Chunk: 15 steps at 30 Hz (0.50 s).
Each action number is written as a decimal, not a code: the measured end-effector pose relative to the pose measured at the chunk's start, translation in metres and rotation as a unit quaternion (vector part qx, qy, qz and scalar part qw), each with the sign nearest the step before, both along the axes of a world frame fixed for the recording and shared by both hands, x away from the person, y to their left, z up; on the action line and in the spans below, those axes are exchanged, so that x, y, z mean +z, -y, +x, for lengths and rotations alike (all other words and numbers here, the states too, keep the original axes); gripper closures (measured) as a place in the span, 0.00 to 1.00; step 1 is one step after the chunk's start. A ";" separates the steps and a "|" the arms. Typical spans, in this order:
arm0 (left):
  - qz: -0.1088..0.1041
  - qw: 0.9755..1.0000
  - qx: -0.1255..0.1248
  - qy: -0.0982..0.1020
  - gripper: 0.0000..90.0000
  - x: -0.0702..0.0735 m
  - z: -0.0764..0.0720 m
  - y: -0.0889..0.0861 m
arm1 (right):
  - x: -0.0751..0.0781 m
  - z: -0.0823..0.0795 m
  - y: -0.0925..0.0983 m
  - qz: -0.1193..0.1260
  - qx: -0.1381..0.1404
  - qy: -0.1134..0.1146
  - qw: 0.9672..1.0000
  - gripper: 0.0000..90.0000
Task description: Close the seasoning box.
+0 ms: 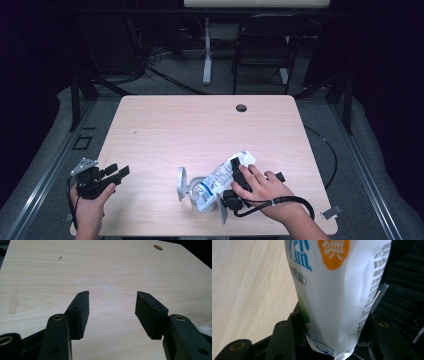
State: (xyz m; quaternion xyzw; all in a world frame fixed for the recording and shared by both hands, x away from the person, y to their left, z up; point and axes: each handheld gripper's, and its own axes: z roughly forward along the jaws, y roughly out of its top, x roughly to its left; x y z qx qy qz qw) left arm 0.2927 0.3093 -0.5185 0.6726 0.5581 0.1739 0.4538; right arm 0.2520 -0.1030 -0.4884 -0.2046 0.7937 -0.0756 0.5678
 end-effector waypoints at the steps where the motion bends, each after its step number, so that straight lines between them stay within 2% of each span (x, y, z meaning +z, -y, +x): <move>1: 0.000 1.000 0.000 0.000 0.51 0.000 0.000 0.000 | 0.000 0.000 0.000 0.000 0.000 0.000 1.000 0.61; 15: 0.001 1.000 -0.001 -0.002 0.51 0.000 0.000 -0.001 | 0.000 0.000 0.000 0.000 0.002 0.003 1.000 0.62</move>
